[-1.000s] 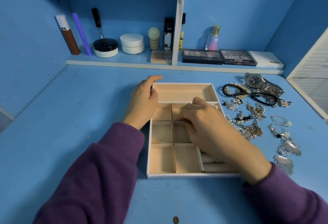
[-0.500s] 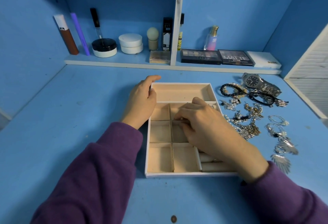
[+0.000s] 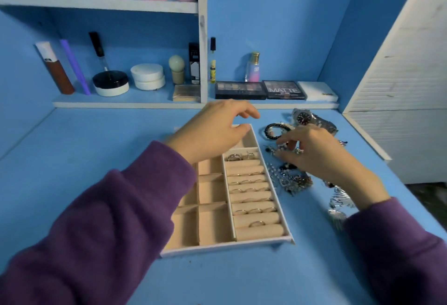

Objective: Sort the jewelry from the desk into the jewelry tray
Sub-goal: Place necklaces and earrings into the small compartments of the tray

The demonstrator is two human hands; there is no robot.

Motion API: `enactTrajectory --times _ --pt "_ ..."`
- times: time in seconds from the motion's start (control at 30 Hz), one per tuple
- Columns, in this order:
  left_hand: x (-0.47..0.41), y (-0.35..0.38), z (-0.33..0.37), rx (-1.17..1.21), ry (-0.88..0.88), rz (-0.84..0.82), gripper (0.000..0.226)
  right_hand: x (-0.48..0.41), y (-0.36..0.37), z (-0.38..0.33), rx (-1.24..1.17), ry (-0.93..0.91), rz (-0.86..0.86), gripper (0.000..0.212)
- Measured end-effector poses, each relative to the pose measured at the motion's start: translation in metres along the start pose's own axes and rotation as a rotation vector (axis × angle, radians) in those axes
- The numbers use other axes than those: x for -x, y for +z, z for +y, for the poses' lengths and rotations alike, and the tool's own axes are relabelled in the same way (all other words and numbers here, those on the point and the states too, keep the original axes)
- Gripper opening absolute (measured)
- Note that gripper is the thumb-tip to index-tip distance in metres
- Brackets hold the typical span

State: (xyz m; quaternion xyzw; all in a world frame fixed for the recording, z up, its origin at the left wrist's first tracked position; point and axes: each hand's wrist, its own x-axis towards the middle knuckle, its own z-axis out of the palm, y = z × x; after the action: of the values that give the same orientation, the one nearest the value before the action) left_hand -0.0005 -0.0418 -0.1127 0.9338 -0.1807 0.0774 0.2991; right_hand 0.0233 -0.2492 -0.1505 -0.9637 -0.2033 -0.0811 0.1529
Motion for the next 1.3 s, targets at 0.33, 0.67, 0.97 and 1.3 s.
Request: enactTrajectory --times 0.33,0.67,0.97,1.3 --pt "-0.093 -0.029 0.025 -0.303 0.109 -0.193 0.021 -0.003 0.011 0.005 -0.094 -0.016 -0.034 0.007" --pt "-0.123 0.029 0.014 -0.284 0.033 -0.769 0.004 -0.006 0.004 0.015 -0.346 0.089 0.113 0.005" --pt "-0.113 0.056 0.028 -0.341 0.024 -0.776 0.037 -0.009 -0.006 0.016 -0.714 0.348 0.454 0.008" --pt "-0.104 0.071 0.029 -0.296 -0.087 -0.698 0.026 -0.007 -0.010 0.013 -0.840 0.384 0.603 0.007"
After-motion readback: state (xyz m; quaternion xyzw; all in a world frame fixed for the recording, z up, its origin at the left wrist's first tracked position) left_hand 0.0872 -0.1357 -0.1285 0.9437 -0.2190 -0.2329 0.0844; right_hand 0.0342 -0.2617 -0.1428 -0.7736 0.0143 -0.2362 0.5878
